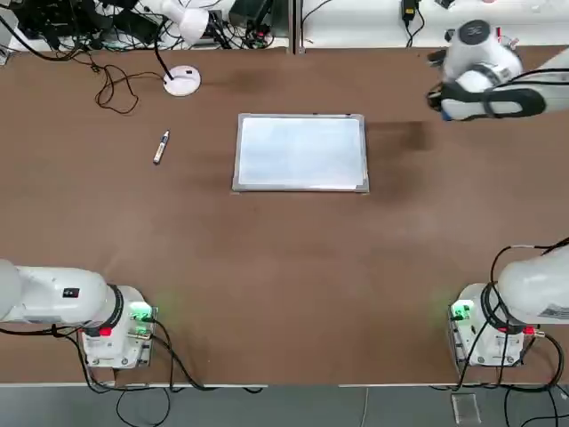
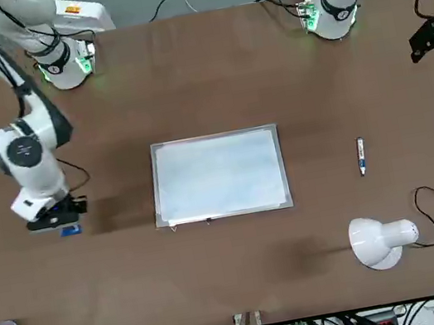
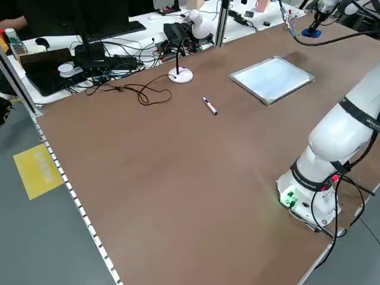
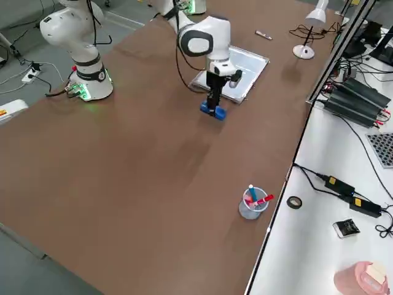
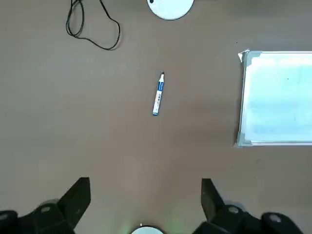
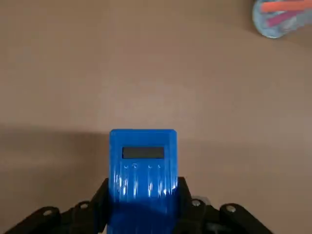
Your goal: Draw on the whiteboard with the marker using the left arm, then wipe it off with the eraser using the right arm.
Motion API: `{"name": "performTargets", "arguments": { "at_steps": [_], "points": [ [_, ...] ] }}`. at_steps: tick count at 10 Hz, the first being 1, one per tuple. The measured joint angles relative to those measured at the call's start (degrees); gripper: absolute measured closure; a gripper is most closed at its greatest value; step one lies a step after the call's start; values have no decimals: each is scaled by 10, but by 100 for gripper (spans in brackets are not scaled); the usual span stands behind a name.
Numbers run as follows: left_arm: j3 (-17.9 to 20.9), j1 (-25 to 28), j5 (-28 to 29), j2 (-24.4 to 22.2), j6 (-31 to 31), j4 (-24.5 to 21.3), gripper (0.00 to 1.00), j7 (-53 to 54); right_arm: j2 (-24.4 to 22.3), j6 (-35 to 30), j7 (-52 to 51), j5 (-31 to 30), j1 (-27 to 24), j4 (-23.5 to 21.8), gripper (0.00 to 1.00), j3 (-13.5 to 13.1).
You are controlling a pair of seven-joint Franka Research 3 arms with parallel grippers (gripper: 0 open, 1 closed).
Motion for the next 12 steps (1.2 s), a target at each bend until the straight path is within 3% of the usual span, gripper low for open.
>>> {"name": "performTargets", "arguments": {
  "at_steps": [3, 5, 7, 12],
  "points": [
    [0, 0, 0, -1, 0, 0, 0, -2, -46, 5, -98, 68, -2, -31, 44, -66],
    [0, 0, 1, -2, 0, 1, 0, -3, -82, 8, -130, 147, 13, -67, 44, -87],
    [0, 0, 11, -2, 0, 1, 0, -3, -116, 28, -132, 185, 45, -116, 44, -109],
    [-2, 0, 19, -2, 12, 1, 0, -3, -119, 202, -162, 193, 59, -236, 44, -146]
  ]
}}
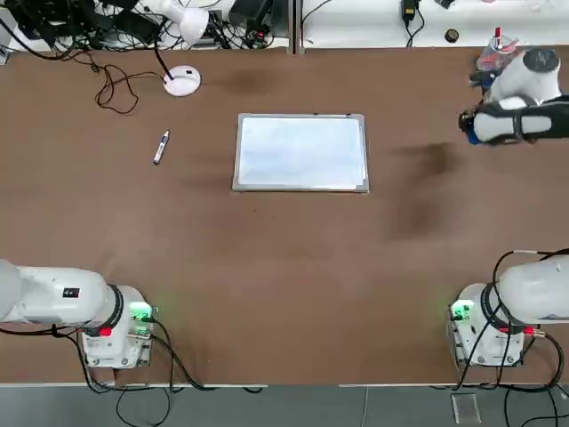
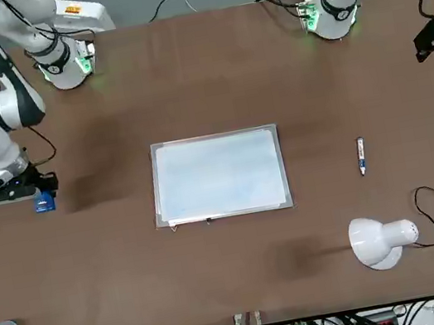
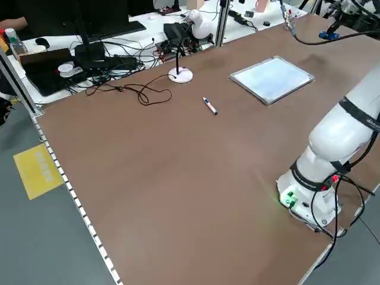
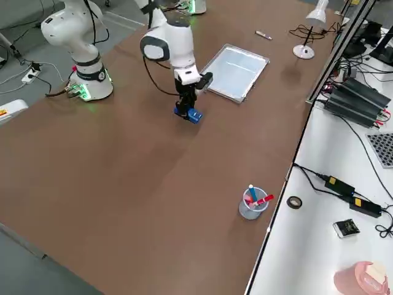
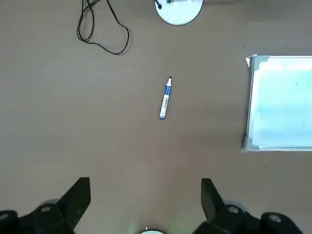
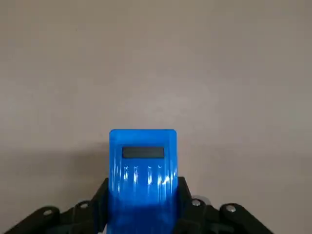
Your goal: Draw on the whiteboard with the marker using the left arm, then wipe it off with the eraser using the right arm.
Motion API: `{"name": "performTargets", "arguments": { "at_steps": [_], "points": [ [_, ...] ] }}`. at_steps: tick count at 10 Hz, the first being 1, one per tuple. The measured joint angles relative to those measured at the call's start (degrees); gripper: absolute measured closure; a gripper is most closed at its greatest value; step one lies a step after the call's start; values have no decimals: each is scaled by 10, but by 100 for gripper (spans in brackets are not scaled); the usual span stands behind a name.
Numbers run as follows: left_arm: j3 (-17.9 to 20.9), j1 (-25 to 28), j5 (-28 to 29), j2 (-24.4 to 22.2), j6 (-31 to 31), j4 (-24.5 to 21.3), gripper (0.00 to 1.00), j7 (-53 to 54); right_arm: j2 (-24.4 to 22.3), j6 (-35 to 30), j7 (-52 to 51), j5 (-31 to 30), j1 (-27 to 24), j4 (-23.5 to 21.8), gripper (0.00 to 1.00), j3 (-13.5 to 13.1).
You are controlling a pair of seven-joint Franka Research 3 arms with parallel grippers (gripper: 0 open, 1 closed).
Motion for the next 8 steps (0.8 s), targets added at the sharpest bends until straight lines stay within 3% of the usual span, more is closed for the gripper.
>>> {"name": "performTargets", "arguments": {
  "at_steps": [4, 8],
  "points": [
    [-2, 0, 0, 0, 13, 0, 0, 2, 62, 126, -89, 0, -10, -27, 44, -64],
    [-2, 1, 0, 1, 16, 0, 0, 3, 157, 235, -106, 0, -16, -28, 44, -86]
  ]
}}
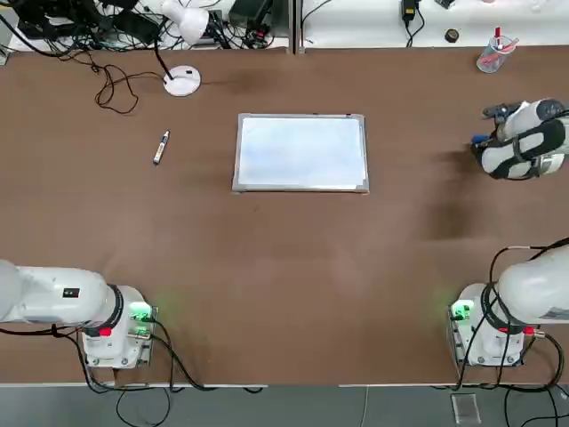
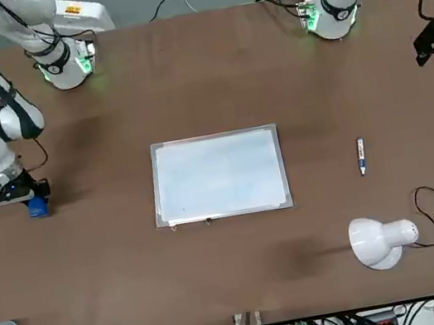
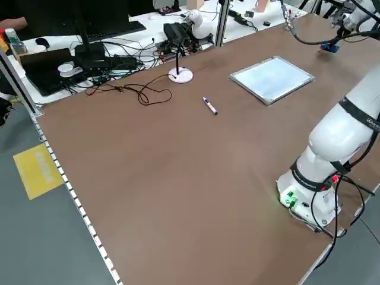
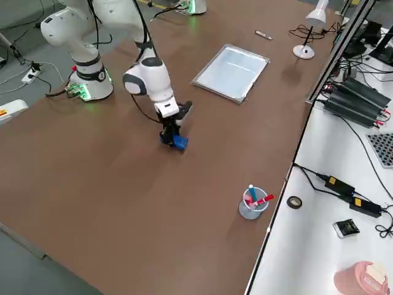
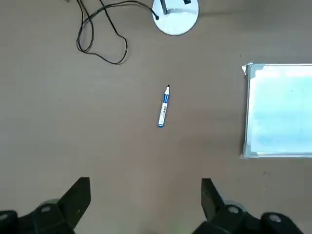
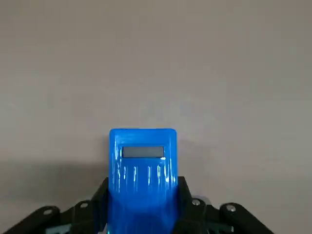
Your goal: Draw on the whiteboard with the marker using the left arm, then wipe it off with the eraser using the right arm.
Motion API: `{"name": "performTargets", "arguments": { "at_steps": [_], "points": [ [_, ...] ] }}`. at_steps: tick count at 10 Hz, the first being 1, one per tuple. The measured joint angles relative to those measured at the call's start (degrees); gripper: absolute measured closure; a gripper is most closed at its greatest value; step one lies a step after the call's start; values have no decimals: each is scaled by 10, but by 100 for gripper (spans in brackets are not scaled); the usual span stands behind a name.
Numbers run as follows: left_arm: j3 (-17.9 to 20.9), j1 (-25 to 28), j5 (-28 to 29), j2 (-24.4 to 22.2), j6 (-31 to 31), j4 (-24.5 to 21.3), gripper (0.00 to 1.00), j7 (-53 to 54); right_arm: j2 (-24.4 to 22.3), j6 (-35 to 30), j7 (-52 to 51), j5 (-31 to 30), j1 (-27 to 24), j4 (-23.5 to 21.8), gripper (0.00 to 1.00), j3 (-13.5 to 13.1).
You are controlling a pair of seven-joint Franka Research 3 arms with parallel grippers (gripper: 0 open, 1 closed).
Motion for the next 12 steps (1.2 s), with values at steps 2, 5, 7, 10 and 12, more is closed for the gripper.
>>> {"name": "performTargets", "arguments": {
  "at_steps": [2, 5, 7, 10, 12],
  "points": [
    [0, 1, 0, 1, 0, 0, 0, 0, 14, 20, 0, 0, 0, 2, 44, -3],
    [0, 1, 0, 1, 0, 0, 0, 0, 13, 18, 0, 0, 0, 4, 44, -5],
    [0, 1, 0, 1, 0, 0, 0, 0, 13, 19, 0, 0, 0, 4, 44, -5],
    [1, 2, 0, 2, 0, 0, 0, 0, 13, 18, 1, 0, 0, 5, 24, -9],
    [5, 3, 0, 3, 0, 0, 0, 1, 13, 18, 1, 0, 0, 5, 3, -10]
  ]
}}
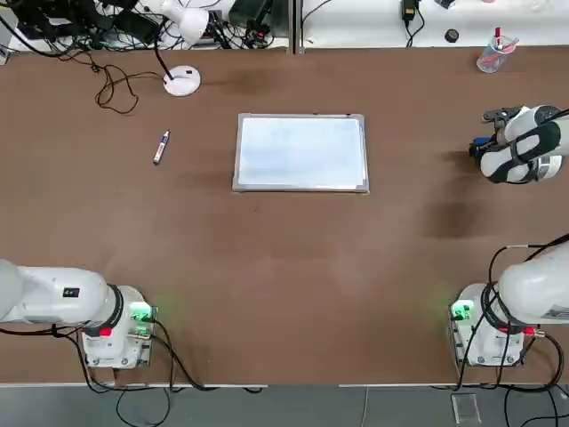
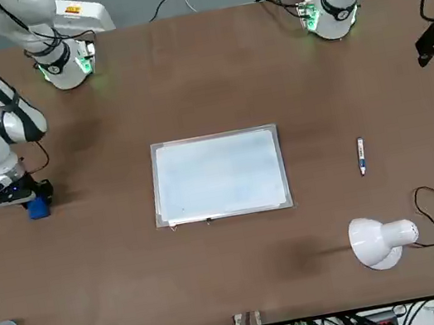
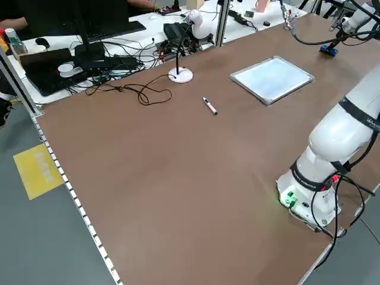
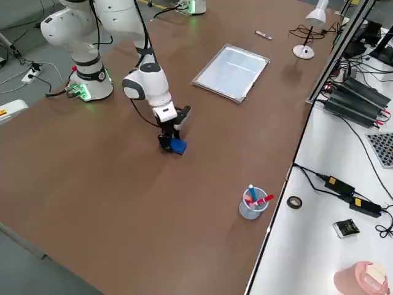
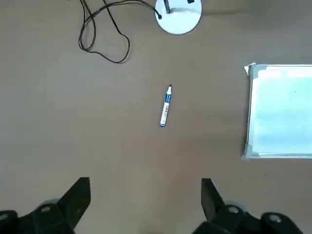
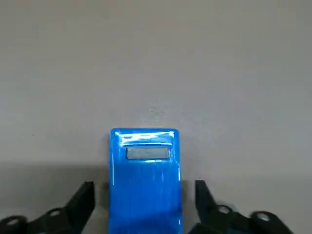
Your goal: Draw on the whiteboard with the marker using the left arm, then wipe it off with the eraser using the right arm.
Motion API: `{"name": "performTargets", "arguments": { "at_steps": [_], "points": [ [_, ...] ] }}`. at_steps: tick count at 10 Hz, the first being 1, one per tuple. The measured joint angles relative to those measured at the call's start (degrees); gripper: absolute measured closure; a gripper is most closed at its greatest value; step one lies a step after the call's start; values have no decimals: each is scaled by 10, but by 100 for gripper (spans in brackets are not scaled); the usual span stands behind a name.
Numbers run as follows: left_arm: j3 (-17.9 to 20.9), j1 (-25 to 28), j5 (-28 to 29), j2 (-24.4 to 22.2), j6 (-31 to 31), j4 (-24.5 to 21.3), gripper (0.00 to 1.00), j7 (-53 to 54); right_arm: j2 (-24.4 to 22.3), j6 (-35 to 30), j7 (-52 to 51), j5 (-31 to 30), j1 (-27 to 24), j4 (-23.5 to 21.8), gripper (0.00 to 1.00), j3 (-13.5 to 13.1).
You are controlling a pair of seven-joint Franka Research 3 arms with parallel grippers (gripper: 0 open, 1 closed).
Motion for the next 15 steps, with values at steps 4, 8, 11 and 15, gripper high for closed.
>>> {"name": "performTargets", "arguments": {
  "at_steps": [4, 8, 11, 15],
  "points": [
    [1, 14, -8, 10, 17, 1, 0, 1, 0, 0, 3, 1, 0, 1, 0, 0],
    [1, 30, -26, 32, 29, 11, 0, 3, -40, -68, 68, 2, 6, 16, 0, 2],
    [1, 30, -28, 41, 29, 17, 0, 3, -130, -238, 113, 24, 23, 48, 0, 6],
    [0, 29, -29, 42, 29, 18, 0, 3, -219, -403, 180, 83, 72, 100, 0, 41]
  ]
}}
